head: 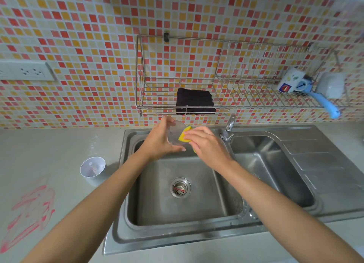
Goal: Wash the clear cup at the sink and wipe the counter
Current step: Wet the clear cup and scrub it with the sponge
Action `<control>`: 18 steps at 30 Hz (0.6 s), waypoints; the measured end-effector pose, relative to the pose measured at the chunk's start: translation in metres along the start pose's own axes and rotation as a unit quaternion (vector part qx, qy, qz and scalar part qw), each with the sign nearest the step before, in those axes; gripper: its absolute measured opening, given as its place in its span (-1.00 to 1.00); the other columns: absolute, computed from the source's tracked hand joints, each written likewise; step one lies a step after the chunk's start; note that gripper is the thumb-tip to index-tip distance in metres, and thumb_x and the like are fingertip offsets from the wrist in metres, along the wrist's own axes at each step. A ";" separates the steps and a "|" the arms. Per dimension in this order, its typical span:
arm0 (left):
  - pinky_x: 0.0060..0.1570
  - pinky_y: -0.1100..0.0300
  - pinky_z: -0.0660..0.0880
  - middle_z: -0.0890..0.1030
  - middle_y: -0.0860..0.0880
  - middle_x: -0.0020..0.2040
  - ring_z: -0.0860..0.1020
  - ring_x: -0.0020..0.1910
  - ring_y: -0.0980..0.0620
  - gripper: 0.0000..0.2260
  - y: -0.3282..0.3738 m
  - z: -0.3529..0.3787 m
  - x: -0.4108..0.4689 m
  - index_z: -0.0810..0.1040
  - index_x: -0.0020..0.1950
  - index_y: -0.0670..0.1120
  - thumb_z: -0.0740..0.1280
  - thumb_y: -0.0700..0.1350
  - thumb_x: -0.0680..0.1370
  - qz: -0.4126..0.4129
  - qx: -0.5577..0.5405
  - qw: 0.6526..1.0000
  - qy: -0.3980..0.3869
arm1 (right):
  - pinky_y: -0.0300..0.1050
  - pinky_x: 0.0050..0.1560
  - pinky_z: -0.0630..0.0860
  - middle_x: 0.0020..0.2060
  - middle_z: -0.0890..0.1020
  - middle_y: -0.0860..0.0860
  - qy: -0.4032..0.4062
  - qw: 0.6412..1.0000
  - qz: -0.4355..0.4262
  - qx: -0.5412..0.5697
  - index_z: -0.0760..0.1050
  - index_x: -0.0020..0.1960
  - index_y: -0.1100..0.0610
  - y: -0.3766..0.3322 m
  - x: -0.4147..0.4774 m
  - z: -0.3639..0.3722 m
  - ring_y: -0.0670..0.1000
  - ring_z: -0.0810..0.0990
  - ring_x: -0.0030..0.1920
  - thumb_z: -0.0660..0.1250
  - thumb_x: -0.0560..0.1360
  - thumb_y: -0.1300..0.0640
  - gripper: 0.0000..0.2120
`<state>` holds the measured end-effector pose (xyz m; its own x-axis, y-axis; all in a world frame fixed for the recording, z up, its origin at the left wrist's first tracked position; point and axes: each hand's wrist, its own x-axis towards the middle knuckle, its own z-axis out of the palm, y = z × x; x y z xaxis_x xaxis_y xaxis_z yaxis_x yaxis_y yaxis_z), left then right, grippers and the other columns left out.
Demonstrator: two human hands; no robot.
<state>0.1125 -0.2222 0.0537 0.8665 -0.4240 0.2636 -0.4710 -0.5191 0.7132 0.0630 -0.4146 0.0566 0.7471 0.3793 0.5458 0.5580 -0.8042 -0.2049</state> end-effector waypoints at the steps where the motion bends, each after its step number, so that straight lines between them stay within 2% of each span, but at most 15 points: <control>1: 0.19 0.14 0.45 0.46 0.01 0.20 0.45 0.20 0.05 -0.23 -0.002 -0.001 0.001 0.29 0.26 -0.06 0.63 0.08 0.23 0.012 0.006 1.000 0.005 | -0.22 0.12 0.46 0.03 0.67 -0.04 -0.005 1.000 0.000 0.005 0.64 0.06 0.14 0.001 0.003 0.001 0.02 0.51 0.06 0.44 0.42 0.32 -0.76; 6: 0.18 0.23 0.40 0.42 0.01 0.19 0.41 0.16 0.09 -0.27 -0.011 -0.011 0.006 0.37 0.30 -0.07 0.60 0.12 0.26 0.042 0.047 0.998 0.007 | -0.13 0.15 0.46 0.02 0.68 -0.02 -0.059 0.995 0.047 0.062 0.65 0.05 0.14 -0.003 0.012 0.007 0.06 0.54 0.04 0.47 0.39 0.30 -0.75; 9: 0.21 0.08 0.39 0.50 0.03 0.19 0.44 0.17 0.02 -0.28 -0.018 -0.014 0.002 0.41 0.30 -0.02 0.55 0.21 0.25 0.049 0.105 0.993 -0.016 | -0.11 0.13 0.48 0.00 0.69 -0.03 -0.112 0.991 0.043 0.063 0.66 0.05 0.11 -0.004 0.011 0.010 0.07 0.55 0.02 0.46 0.40 0.30 -0.76; 11: 0.25 0.02 0.39 0.50 0.05 0.22 0.42 0.21 0.02 -0.27 -0.018 -0.014 -0.001 0.39 0.32 0.03 0.53 0.24 0.25 0.036 0.127 0.991 -0.034 | 0.01 0.02 0.57 -0.03 0.69 -0.04 -0.112 0.993 0.013 0.029 0.66 0.02 0.10 0.002 0.015 0.010 0.08 0.54 0.02 0.45 0.40 0.33 -0.76; 14: 0.26 0.11 0.37 0.49 0.04 0.26 0.40 0.24 0.03 -0.27 -0.016 -0.015 -0.002 0.38 0.36 0.00 0.57 0.15 0.28 0.030 0.110 0.992 -0.046 | 0.04 -0.17 0.62 -0.01 0.67 -0.03 -0.072 0.997 0.008 -0.023 0.65 0.03 0.13 0.002 0.019 0.011 0.07 0.55 0.05 0.43 0.41 0.37 -0.75; 16: 0.24 0.13 0.38 0.50 0.02 0.25 0.42 0.23 0.02 -0.27 -0.016 -0.019 -0.001 0.39 0.36 -0.02 0.58 0.12 0.28 0.030 0.101 0.994 -0.041 | 0.02 -0.11 0.61 0.00 0.67 -0.02 -0.046 0.999 0.020 -0.017 0.64 0.05 0.14 -0.009 0.016 0.016 0.07 0.55 0.04 0.41 0.41 0.39 -0.73; 18: 0.25 0.12 0.39 0.50 0.01 0.25 0.42 0.23 0.01 -0.26 -0.019 -0.025 -0.001 0.39 0.36 -0.02 0.59 0.12 0.27 0.027 0.107 0.993 -0.045 | -0.06 0.06 0.53 0.01 0.68 0.00 -0.052 0.997 0.039 0.029 0.64 0.07 0.15 -0.020 0.012 0.022 0.07 0.54 0.03 0.39 0.42 0.38 -0.72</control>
<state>0.1248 -0.1936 0.0557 0.8257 -0.5144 0.2316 -0.5484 -0.6356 0.5433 0.0681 -0.3839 0.0496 0.8206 0.3652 0.4396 0.5148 -0.8064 -0.2910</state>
